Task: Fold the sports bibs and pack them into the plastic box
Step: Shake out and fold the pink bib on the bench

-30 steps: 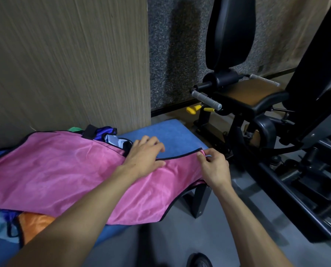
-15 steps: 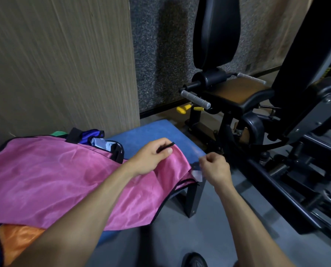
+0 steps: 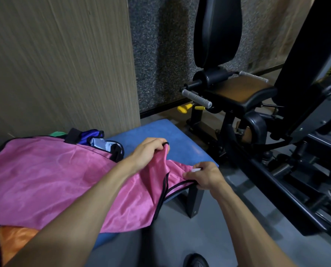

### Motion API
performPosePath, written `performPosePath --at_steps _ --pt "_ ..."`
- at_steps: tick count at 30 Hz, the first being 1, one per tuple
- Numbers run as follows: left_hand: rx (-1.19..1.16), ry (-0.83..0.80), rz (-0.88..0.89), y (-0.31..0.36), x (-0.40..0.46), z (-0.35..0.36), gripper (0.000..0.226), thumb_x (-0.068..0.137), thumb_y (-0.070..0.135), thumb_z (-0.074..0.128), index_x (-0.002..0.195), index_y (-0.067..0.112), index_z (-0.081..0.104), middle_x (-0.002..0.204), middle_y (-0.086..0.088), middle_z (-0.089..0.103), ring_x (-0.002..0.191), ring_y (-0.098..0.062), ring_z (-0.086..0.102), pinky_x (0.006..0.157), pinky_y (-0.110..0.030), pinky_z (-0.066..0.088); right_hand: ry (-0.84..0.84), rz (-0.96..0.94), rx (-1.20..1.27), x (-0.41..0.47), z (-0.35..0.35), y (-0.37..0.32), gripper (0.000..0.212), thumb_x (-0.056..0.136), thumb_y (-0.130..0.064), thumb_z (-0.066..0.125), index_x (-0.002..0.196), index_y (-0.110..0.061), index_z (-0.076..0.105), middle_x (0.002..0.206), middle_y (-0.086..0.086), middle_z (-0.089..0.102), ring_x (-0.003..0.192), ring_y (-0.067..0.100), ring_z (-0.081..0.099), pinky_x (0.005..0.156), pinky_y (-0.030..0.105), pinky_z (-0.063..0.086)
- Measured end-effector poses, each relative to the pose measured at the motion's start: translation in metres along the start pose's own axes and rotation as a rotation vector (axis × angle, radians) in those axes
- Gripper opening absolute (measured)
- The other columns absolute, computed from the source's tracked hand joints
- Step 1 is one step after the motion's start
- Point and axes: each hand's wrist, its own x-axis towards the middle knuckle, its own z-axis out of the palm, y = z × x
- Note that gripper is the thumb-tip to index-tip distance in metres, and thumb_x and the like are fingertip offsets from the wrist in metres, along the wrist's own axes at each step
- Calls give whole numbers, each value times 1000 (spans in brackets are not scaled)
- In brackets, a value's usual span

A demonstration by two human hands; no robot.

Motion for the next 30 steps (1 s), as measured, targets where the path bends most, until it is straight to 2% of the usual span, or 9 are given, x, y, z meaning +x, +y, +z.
performPosePath --at_steps 4,7,10,14,18,21,24,27,30 --pt "213 13 -47 -9 5 3 42 87 46 46 69 10 59 65 -4 54 65 -11 50 74 -42 40 -54 -29 116 -3 2 -4 23 75 -12 86 85 -12 65 75 6 58 71 20 53 64 30 43" --pt "266 46 -61 -12 7 8 49 101 50 53 76 10 68 56 14 55 56 0 49 66 -28 39 -36 -89 198 -5 3 -8 17 83 -17 81 81 -13 65 73 7 56 70 19 50 66 31 41" --pt "344 61 -49 -16 9 11 29 101 43 58 88 20 72 50 24 53 50 8 48 60 -20 35 -55 -167 290 -11 2 -14 16 89 -17 76 86 -5 66 71 4 59 69 18 53 62 27 44" --pt "418 -16 -64 -13 14 10 18 101 37 60 116 33 70 76 8 68 84 11 64 64 -11 38 -100 -340 338 -22 3 -24 9 90 -9 75 88 -3 68 68 0 65 62 10 59 58 18 48" --pt "516 -139 -90 -12 19 6 8 100 34 60 100 35 68 50 16 56 46 2 48 57 -23 36 -92 -446 325 -24 5 -28 6 94 -8 70 98 -3 72 82 11 74 73 13 67 67 24 54" --pt "497 -99 -76 -14 20 4 14 99 36 62 88 29 66 52 17 55 50 -2 48 61 -27 39 -79 -396 313 -21 7 -27 10 94 -15 73 100 -7 72 91 17 75 78 20 69 71 35 56" --pt "388 -40 -64 -16 21 2 19 98 40 63 85 26 67 55 14 58 55 -6 50 64 -31 42 -92 -250 253 -22 7 -25 28 87 -30 80 104 -10 69 86 11 72 75 21 68 60 29 56" --pt "305 13 -44 -19 21 1 24 94 48 66 80 28 70 64 9 67 60 -5 57 70 -35 48 -135 -208 176 -24 5 -24 29 83 -22 84 101 -7 67 92 14 73 79 23 71 64 31 60" --pt "309 67 -48 -14 19 0 26 97 39 67 74 26 67 53 17 59 49 3 49 61 -25 41 -150 -244 159 -26 1 -24 22 86 -8 80 99 4 66 85 13 72 65 15 68 65 30 61"
